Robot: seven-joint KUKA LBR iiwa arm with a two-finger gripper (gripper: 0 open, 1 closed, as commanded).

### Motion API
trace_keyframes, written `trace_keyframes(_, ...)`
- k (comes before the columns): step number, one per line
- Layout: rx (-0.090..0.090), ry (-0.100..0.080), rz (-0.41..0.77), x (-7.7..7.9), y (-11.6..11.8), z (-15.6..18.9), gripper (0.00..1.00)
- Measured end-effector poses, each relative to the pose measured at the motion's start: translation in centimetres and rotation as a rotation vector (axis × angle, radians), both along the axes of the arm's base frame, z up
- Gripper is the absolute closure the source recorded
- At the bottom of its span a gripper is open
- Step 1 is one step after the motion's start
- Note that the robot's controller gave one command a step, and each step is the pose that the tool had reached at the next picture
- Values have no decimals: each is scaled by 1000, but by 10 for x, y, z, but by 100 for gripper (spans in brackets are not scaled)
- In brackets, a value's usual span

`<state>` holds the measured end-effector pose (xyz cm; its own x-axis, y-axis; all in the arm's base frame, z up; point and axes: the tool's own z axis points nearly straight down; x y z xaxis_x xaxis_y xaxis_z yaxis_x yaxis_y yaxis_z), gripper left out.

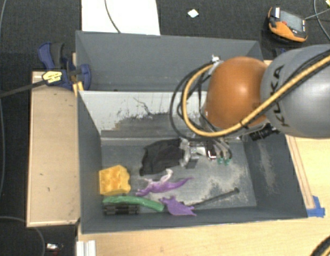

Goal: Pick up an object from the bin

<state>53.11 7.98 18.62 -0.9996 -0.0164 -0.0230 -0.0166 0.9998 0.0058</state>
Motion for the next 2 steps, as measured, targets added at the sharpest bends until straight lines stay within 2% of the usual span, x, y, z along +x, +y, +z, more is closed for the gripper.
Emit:
trace_keyframes(1, -4, 12, 160, -11, 12, -48, 100)
trace_keyframes(2, -1, -2, 51, -13, -13, 27, 100)
